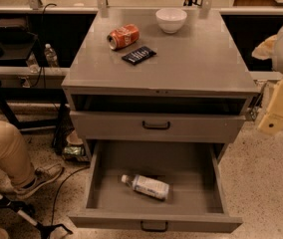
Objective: Pick blue plastic bottle from middle drawer and place on counter
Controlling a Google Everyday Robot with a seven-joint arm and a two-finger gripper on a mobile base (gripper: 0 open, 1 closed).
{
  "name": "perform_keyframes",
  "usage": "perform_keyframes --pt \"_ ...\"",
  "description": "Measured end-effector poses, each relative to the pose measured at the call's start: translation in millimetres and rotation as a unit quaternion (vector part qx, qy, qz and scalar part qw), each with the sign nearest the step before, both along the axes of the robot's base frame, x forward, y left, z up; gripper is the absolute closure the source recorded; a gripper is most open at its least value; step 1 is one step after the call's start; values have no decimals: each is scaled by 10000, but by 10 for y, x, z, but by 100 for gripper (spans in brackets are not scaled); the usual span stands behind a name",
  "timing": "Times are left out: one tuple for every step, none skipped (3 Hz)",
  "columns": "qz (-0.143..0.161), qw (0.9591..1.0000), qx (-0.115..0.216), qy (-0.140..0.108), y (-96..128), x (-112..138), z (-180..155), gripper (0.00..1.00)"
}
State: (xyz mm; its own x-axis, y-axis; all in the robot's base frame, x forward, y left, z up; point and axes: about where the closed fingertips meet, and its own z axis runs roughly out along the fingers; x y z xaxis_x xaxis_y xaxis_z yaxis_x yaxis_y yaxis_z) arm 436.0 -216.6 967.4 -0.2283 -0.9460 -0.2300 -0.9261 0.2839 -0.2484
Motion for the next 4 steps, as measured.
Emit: perform_keyframes --pt "-118 9995 296 54 -6 -64 -266 0" --pt "-375 9965 709 234 -6 -216 -685 0" --pt "-400 9942 899 440 13 -349 -950 0" --pt "-412 9938 915 479 40 -356 -1010 0"
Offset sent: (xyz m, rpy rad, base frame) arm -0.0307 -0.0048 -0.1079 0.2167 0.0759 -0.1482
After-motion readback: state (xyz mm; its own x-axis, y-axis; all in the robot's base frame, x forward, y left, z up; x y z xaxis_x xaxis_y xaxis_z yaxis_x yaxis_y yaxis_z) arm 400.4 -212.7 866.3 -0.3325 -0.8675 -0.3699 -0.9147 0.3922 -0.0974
